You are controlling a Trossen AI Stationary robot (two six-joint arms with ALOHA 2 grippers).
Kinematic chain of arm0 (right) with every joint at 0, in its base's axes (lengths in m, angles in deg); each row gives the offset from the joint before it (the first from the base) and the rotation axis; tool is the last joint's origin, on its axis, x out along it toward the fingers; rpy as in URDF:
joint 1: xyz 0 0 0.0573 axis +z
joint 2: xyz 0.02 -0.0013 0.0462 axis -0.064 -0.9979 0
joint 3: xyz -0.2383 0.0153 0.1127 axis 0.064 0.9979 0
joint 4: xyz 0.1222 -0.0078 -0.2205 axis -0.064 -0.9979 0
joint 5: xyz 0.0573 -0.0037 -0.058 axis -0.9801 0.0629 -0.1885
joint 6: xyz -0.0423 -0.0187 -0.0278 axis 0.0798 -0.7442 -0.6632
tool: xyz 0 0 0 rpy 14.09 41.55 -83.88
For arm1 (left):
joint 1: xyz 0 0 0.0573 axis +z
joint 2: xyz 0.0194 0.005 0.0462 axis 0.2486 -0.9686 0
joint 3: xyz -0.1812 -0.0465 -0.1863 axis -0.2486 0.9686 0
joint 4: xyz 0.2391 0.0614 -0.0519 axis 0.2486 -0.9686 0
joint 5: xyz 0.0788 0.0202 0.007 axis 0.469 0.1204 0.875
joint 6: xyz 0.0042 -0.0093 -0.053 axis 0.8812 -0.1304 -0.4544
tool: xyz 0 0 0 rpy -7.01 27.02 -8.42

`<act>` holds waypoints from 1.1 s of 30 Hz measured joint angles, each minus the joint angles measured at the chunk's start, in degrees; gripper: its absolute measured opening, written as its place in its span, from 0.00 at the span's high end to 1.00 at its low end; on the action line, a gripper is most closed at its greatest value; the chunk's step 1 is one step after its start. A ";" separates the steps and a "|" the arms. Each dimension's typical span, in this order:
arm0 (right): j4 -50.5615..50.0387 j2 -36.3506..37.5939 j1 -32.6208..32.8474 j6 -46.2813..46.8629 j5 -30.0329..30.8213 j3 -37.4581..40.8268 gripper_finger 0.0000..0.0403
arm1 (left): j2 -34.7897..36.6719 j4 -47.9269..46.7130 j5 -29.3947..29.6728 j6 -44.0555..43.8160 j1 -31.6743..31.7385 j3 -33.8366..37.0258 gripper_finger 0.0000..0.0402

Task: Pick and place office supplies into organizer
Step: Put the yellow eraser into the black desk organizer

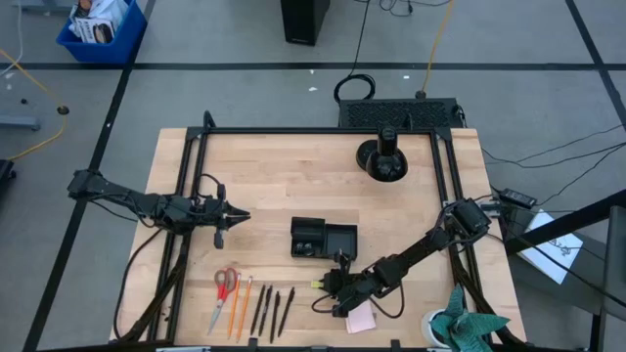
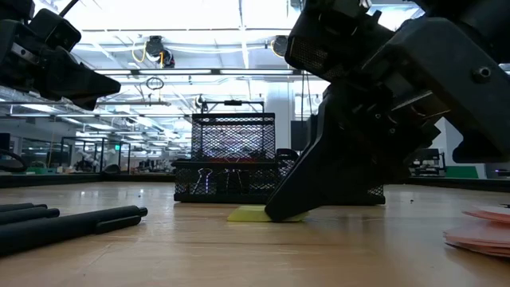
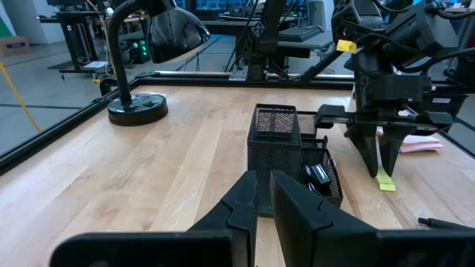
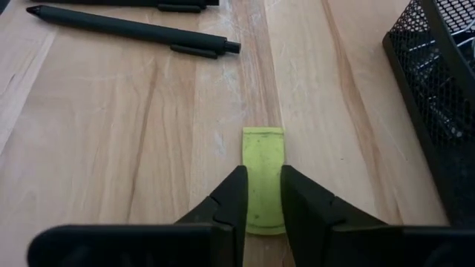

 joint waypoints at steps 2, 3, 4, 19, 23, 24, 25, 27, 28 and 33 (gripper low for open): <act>-0.27 0.17 -0.02 -0.16 -0.06 -0.15 0.84 | 0.00 0.00 0.00 -0.01 -0.02 0.00 0.89; -0.37 0.17 -0.04 -0.26 -0.17 -0.30 0.84 | 0.00 0.00 0.00 -0.01 0.00 0.00 0.89; -0.35 0.19 -0.07 -0.51 -0.23 -0.44 0.85 | 0.00 0.00 0.00 -0.01 0.00 0.00 0.89; 0.13 3.21 -0.28 -8.49 2.08 -4.15 0.86 | -0.02 -0.09 0.02 0.18 -0.01 -0.02 0.89; 0.12 4.28 -0.48 -12.70 6.17 -5.32 0.86 | -0.02 -0.11 0.02 0.16 -0.01 -0.02 0.89; 0.07 4.60 -0.64 -13.58 7.36 -5.46 0.86 | -0.02 -0.08 0.02 0.16 -0.01 -0.02 0.89; -0.12 4.85 -0.89 -14.26 8.50 -5.65 0.86 | -0.01 -0.05 0.02 0.16 -0.01 -0.02 0.89; -0.04 5.27 -1.70 -15.11 9.38 -6.13 0.86 | -0.02 -0.09 0.04 0.16 -0.02 -0.02 0.89; -0.34 5.48 -2.16 -15.51 10.11 -6.14 0.86 | -0.02 -0.02 0.14 0.16 -0.02 -0.02 0.89; -1.98 5.51 -5.32 -16.07 12.07 -6.12 0.86 | -0.01 -0.02 0.22 0.18 -0.02 -0.02 0.89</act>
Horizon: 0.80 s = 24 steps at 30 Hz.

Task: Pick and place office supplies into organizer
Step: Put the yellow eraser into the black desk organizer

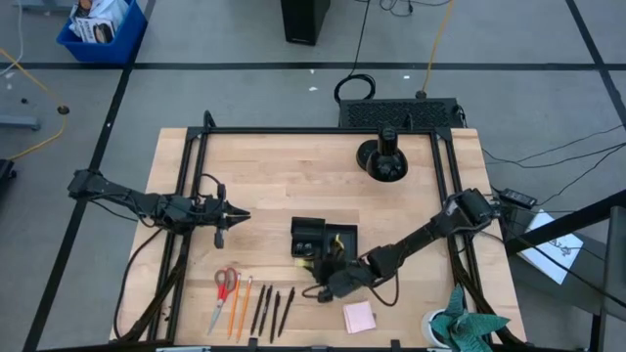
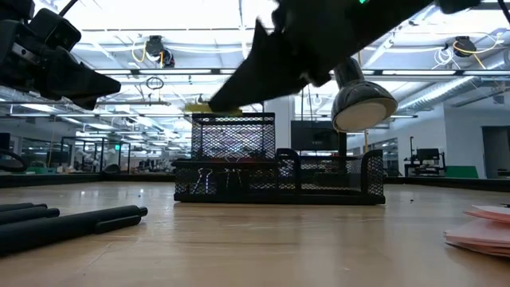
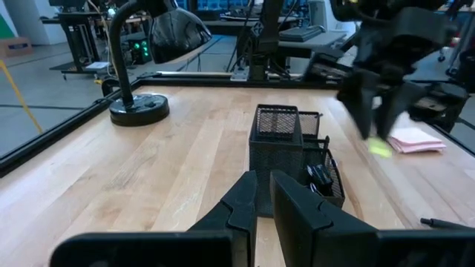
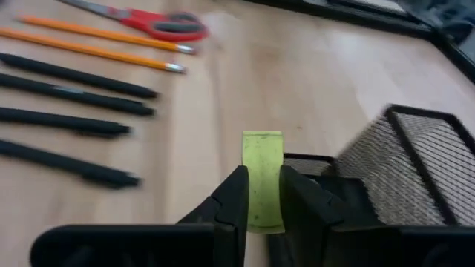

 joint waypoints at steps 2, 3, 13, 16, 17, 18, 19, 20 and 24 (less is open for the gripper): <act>-1.48 0.00 -1.46 0.32 -0.11 0.00 0.86 | -0.01 0.00 0.00 0.00 0.00 0.00 0.89; -2.41 0.00 -2.09 0.56 -0.12 0.00 0.86 | 0.01 0.02 0.00 0.00 0.00 0.00 0.89; -4.51 -0.01 -5.63 0.47 -3.94 0.00 0.86 | -0.01 0.00 0.02 0.35 0.00 0.00 0.89; -4.83 -0.02 -6.18 0.47 -5.61 0.00 0.86 | -0.01 0.00 0.02 0.35 0.00 0.00 0.89; -4.97 -0.01 -6.31 0.45 -6.51 0.00 0.86 | -0.01 0.00 0.02 0.35 0.00 0.00 0.89; -5.25 -0.01 -6.32 0.44 -7.05 0.00 0.86 | -0.01 0.00 0.02 0.35 0.00 0.00 0.89; -5.90 0.00 -6.50 0.45 -7.87 0.00 0.86 | -0.01 0.02 0.02 0.35 0.00 0.00 0.89; -6.45 0.00 -6.52 0.44 -8.02 0.00 0.86 | -0.01 0.02 0.02 0.35 0.00 0.00 0.89; -8.18 0.00 -6.63 0.48 -8.02 0.02 0.86 | -0.01 0.02 0.02 0.33 0.00 0.00 0.89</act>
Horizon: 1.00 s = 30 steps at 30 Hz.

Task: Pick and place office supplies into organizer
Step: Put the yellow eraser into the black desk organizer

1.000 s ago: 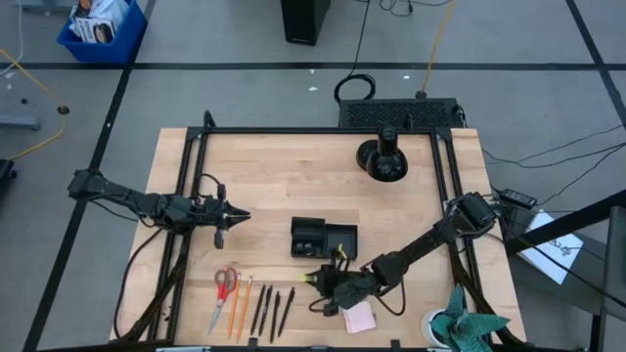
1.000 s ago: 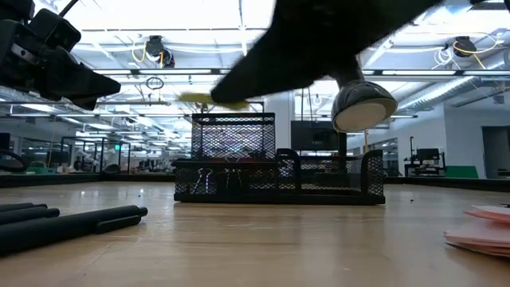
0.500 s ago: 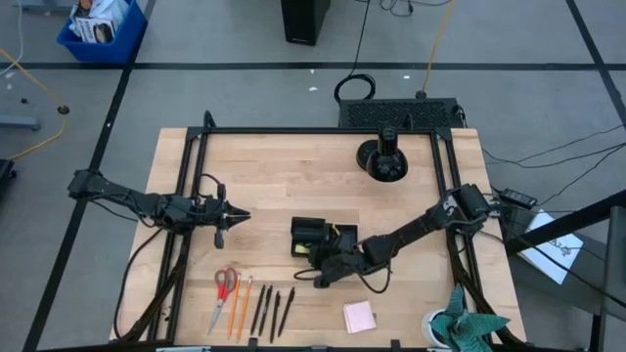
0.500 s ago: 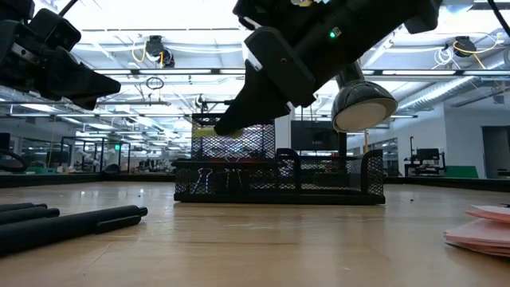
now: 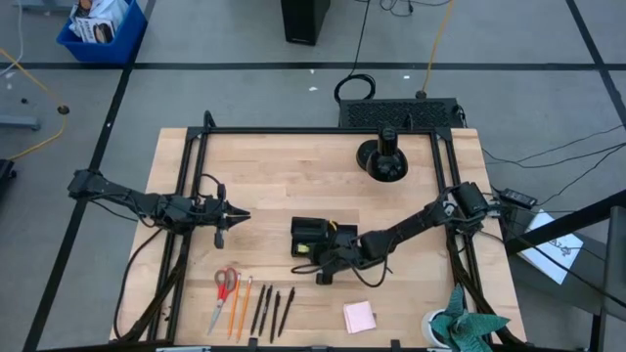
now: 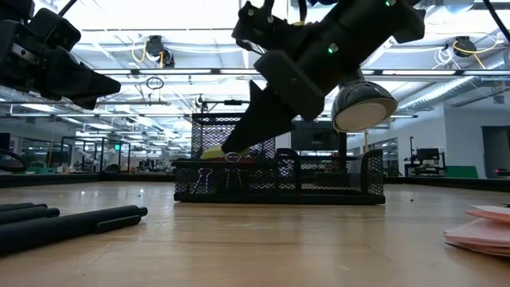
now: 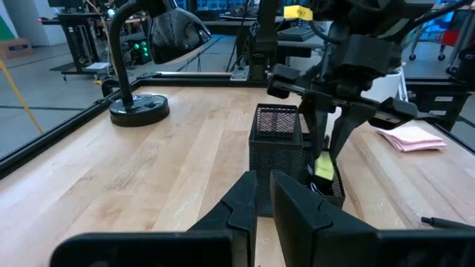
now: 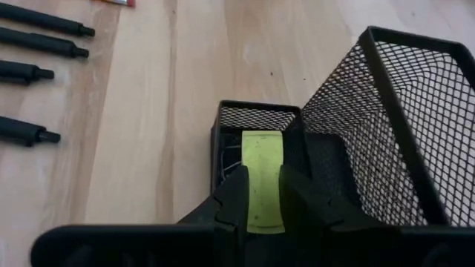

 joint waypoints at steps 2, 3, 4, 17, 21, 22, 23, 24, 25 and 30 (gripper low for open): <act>-0.01 0.00 0.00 0.40 -0.01 0.00 0.86 | 0.02 0.00 0.02 0.00 0.00 0.00 0.89; -0.18 -0.01 0.00 0.51 -0.08 0.00 0.86 | 0.00 0.00 0.02 0.00 0.00 0.00 0.89; -0.50 0.00 0.00 0.59 -0.18 0.00 0.86 | 0.00 0.00 0.02 0.00 0.00 0.00 0.89; -1.68 0.00 -0.42 -0.15 -3.26 0.00 0.86 | 0.00 0.02 0.07 0.33 0.00 0.00 0.89; -1.62 0.00 -0.40 0.01 -2.99 0.00 0.85 | 0.00 0.02 0.07 0.46 0.00 0.00 0.89; -1.60 0.00 -0.41 0.26 -2.97 0.00 0.84 | 0.00 0.02 0.07 0.46 0.00 0.00 0.89; -1.48 -0.02 -0.46 0.52 -2.97 0.00 0.82 | 0.01 0.02 0.07 0.46 0.01 0.00 0.89; -1.33 0.00 -0.56 0.76 -2.97 0.00 0.81 | 0.02 0.02 0.07 0.46 0.00 0.00 0.89; -1.31 -0.02 -0.66 1.14 -2.97 0.00 0.79 | 0.00 0.02 0.07 0.44 0.00 0.00 0.89; -1.30 0.00 -0.77 1.49 -2.91 0.00 0.72 | 0.00 0.02 0.07 0.44 0.00 0.00 0.89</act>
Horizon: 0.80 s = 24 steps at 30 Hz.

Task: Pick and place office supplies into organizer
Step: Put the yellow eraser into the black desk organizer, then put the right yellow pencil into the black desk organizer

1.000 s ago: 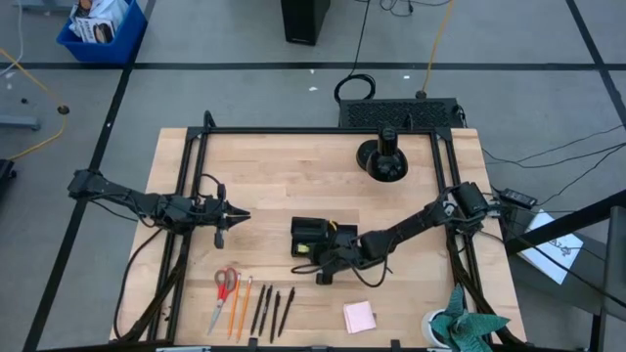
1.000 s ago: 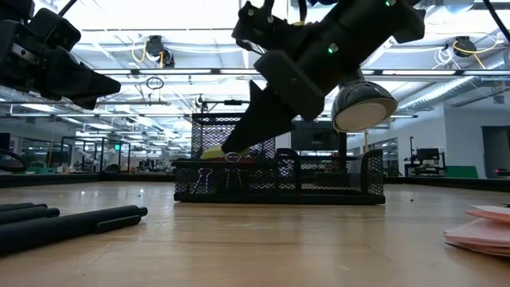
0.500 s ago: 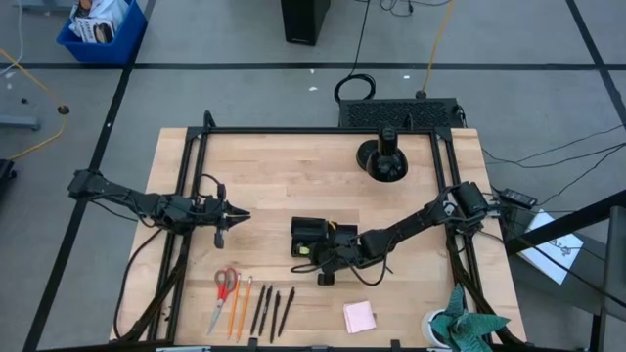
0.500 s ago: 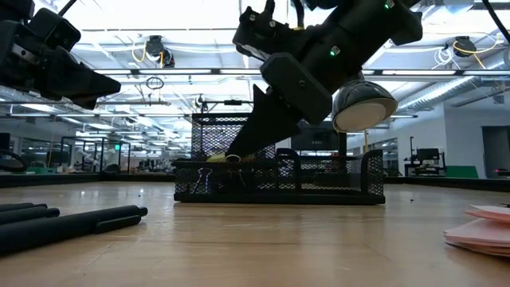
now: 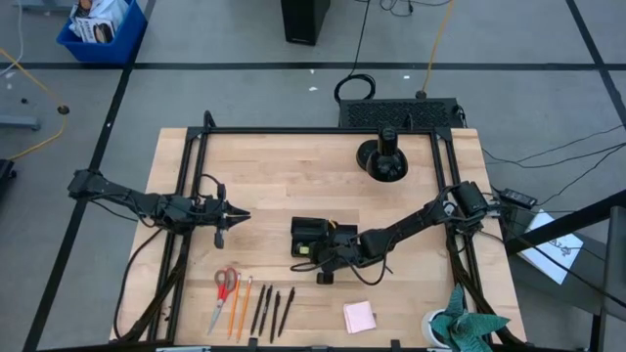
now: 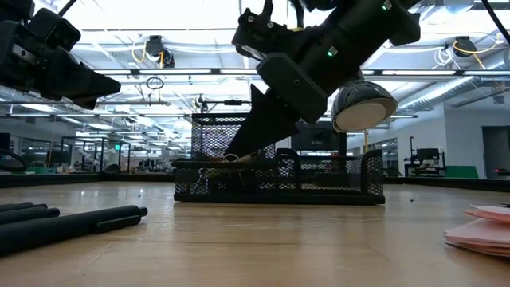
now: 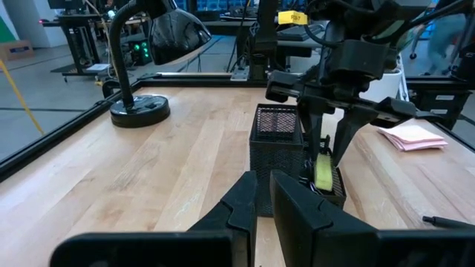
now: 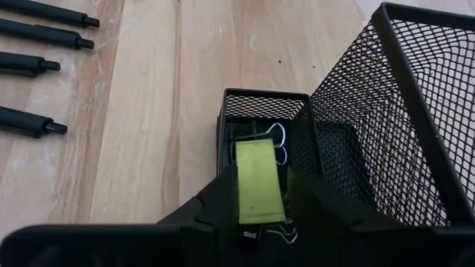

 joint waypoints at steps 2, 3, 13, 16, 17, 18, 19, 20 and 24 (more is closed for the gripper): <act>0.01 0.00 0.02 0.00 0.16 0.00 0.71 | 0.00 0.00 0.00 0.00 0.01 0.00 0.89; 0.01 0.00 0.02 0.00 0.18 0.00 0.71 | 0.00 0.00 0.00 -0.02 0.00 0.00 0.89; 2.38 0.46 0.04 -1.83 0.07 0.02 0.70 | 0.00 0.00 0.00 -0.15 0.00 0.00 0.89; 2.57 1.96 0.04 -2.81 0.13 0.02 0.70 | 0.00 -0.02 0.00 -0.15 0.00 0.00 0.89; 2.63 2.59 0.06 -3.14 0.14 0.02 0.70 | 0.02 -0.02 0.00 -0.15 0.00 0.00 0.89; 2.60 3.28 0.07 -3.52 0.13 0.02 0.70 | 0.00 -0.02 0.00 -0.15 0.00 0.00 0.89; 2.57 4.08 0.07 -3.86 0.15 0.02 0.70 | 0.00 -0.02 0.00 -0.15 0.02 0.00 0.89; 2.57 4.92 0.12 -4.02 0.15 0.02 0.70 | 0.02 -0.02 0.00 -0.15 0.01 0.00 0.89; 1.64 8.99 0.54 -3.27 -1.62 0.02 0.70 | 0.01 -0.02 -0.02 -0.15 0.01 0.00 0.89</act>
